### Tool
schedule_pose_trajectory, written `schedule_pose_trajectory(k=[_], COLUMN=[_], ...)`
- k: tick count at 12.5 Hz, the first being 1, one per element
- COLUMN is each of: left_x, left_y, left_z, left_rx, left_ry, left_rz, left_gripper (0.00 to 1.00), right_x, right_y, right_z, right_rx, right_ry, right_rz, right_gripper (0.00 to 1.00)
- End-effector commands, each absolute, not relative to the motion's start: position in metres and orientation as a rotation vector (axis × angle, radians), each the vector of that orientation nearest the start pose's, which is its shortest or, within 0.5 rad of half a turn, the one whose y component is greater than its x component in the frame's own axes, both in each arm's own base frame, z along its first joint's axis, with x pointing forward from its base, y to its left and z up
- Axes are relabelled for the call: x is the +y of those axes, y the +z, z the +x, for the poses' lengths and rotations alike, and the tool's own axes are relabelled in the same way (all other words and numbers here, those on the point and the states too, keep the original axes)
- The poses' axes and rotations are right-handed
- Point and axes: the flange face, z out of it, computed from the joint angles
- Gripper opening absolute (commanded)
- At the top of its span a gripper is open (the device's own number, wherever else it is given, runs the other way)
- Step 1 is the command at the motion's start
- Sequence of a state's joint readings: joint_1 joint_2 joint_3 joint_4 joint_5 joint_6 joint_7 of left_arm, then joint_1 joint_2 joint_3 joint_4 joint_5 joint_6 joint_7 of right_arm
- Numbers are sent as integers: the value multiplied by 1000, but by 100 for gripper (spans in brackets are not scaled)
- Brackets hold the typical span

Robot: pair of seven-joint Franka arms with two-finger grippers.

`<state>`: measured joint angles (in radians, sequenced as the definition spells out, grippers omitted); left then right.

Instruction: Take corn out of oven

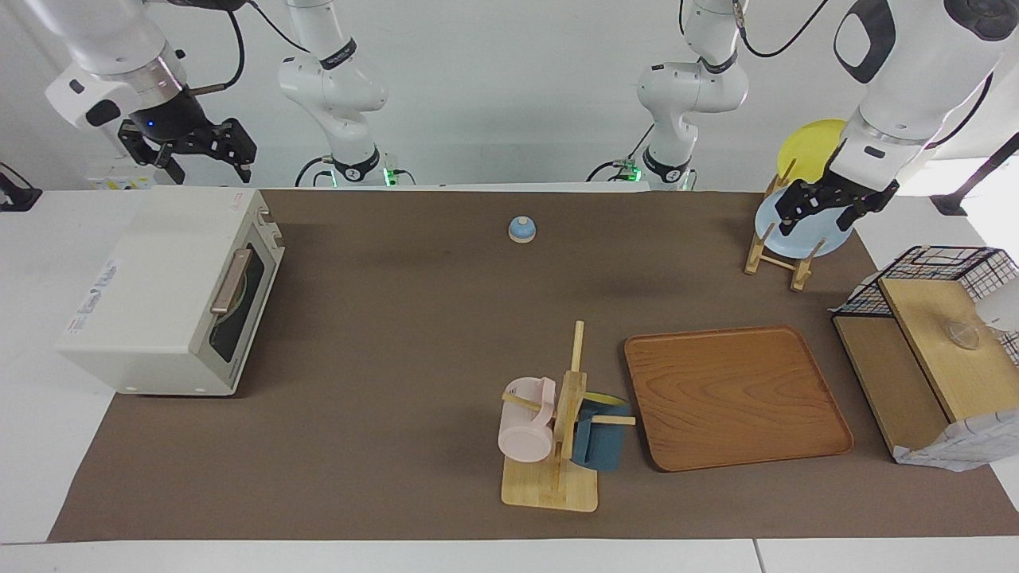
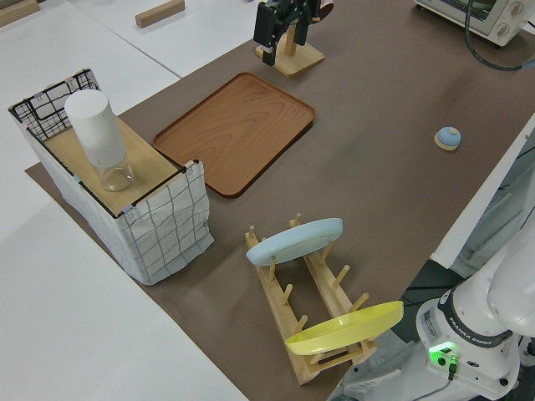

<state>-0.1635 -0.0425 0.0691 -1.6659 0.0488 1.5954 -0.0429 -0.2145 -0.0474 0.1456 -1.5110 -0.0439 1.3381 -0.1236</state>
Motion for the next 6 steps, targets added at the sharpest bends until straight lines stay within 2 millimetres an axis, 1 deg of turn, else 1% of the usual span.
schedule_pose_trajectory(k=[1, 2, 3, 4, 5, 6], left_x=[-43, -43, -43, -43, -43, -43], left_y=[605, 605, 605, 605, 605, 605], left_z=[537, 537, 537, 537, 537, 537], left_rx=[88, 88, 88, 88, 88, 88], left_ry=[54, 54, 54, 54, 54, 54], left_rz=[-3101, -3101, -3101, -3101, -3101, -3101], left_gripper=[100, 100, 100, 100, 100, 100], right_x=[-42, -48, -52, -45, -38, -28], right_y=[655, 652, 653, 651, 631, 601], right_z=[506, 503, 505, 509, 514, 522], right_rx=[-210, -267, -296, -333, -358, -403], right_ry=[207, 227, 207, 178, 205, 204], right_rz=[-3200, -3244, -3249, -3271, -3267, -3267], right_gripper=[19, 0, 0, 0, 0, 0])
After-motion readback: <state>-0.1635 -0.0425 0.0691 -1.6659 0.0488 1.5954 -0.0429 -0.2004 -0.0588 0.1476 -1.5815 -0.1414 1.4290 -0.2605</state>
